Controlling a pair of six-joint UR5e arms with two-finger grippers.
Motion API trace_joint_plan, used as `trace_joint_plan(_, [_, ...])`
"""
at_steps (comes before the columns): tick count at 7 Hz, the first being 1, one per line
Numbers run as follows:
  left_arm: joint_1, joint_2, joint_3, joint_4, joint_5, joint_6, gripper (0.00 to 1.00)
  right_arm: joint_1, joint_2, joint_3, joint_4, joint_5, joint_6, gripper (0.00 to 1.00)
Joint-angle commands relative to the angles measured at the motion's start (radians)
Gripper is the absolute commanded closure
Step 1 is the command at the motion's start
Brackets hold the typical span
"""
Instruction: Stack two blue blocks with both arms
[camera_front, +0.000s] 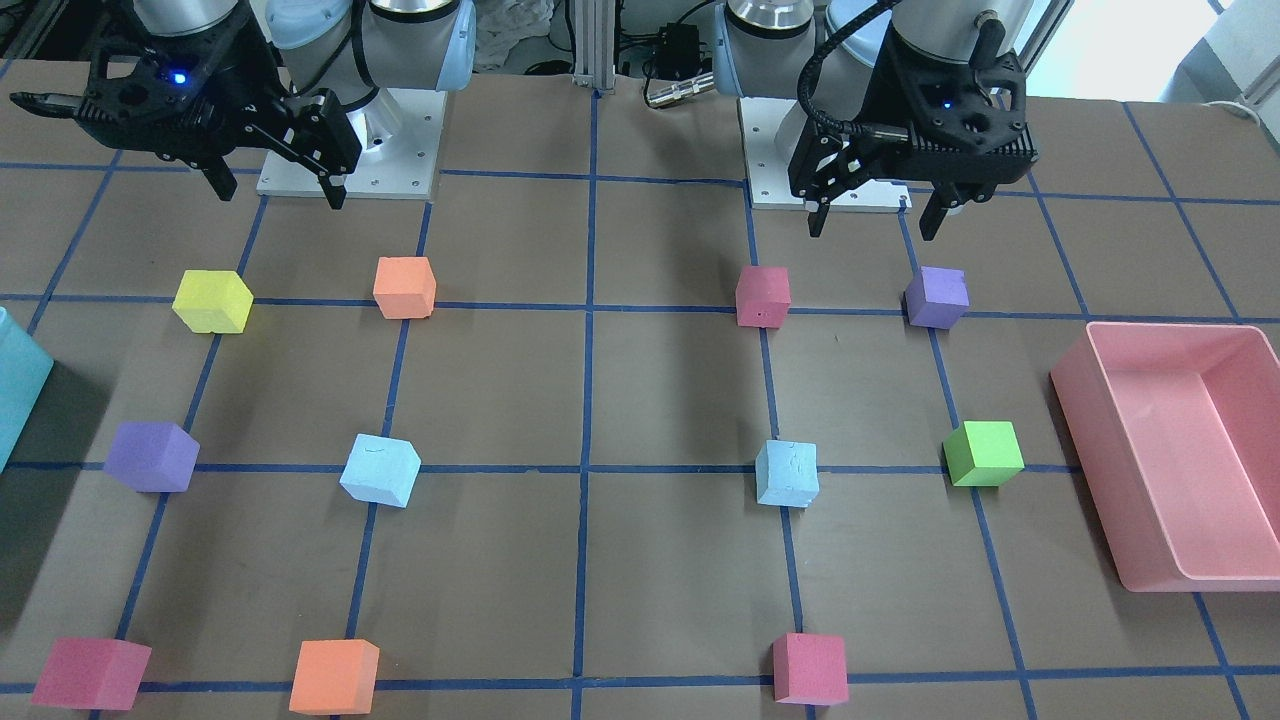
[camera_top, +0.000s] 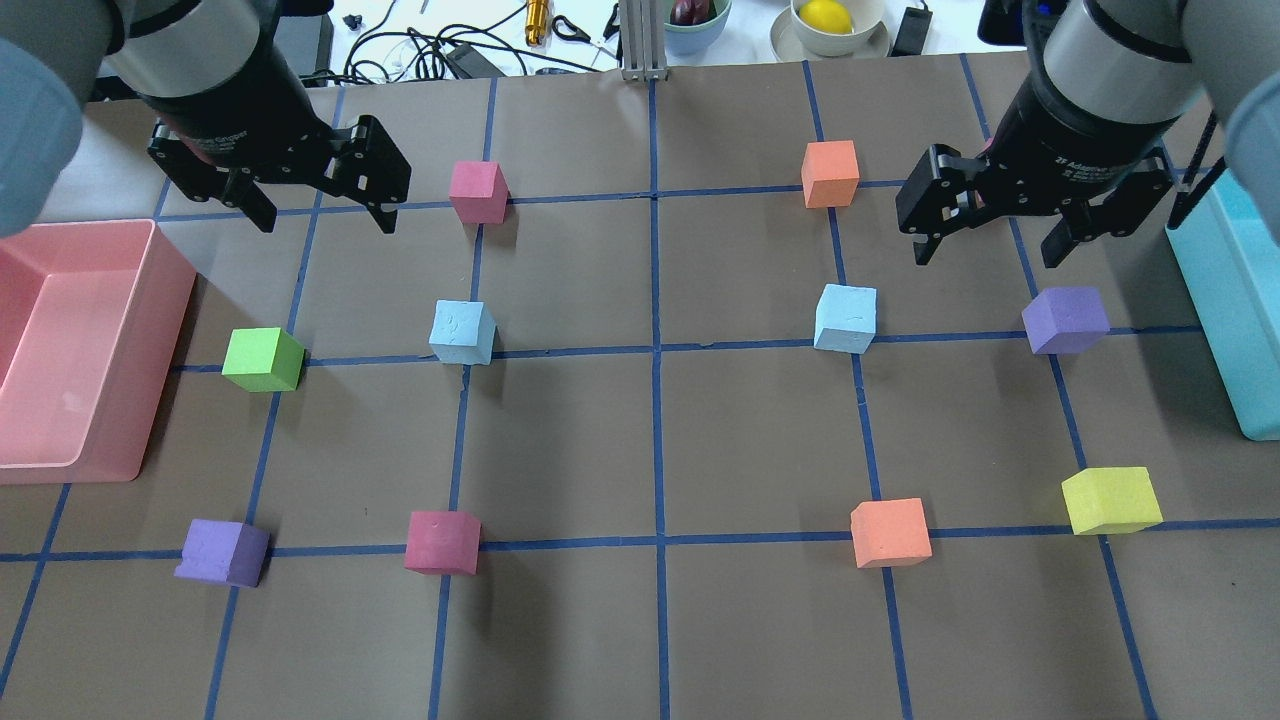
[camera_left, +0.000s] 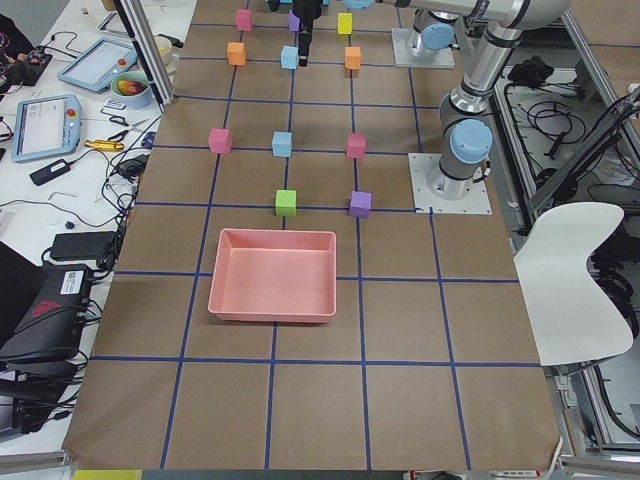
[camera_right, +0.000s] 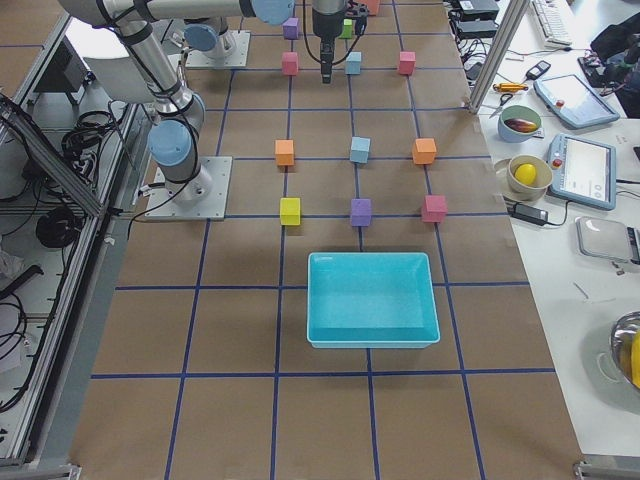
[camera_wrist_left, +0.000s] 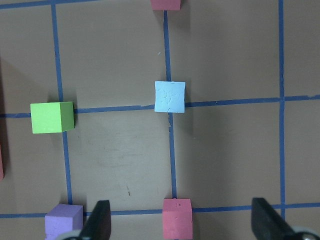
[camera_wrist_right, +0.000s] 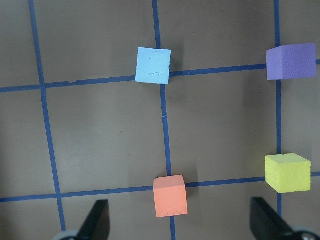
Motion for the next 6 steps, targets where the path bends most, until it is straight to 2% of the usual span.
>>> trace_joint_plan(1, [0.001,0.000,0.000,0.000,0.000,0.000,0.00,-0.001,0.001,0.001,0.000,-0.003,-0.002,0.00])
trace_joint_plan(4, [0.001,-0.006,-0.018,0.004,0.015,-0.002,0.00,-0.001,0.002,0.002,-0.001,-0.006,-0.006,0.00])
trace_joint_plan(5, [0.006,-0.036,-0.041,0.009,0.006,-0.012,0.00,-0.001,0.002,0.001,-0.003,-0.006,-0.009,0.00])
trace_joint_plan(6, [0.006,-0.079,-0.072,0.065,0.000,-0.030,0.00,-0.001,0.002,0.002,-0.003,-0.006,-0.009,0.00])
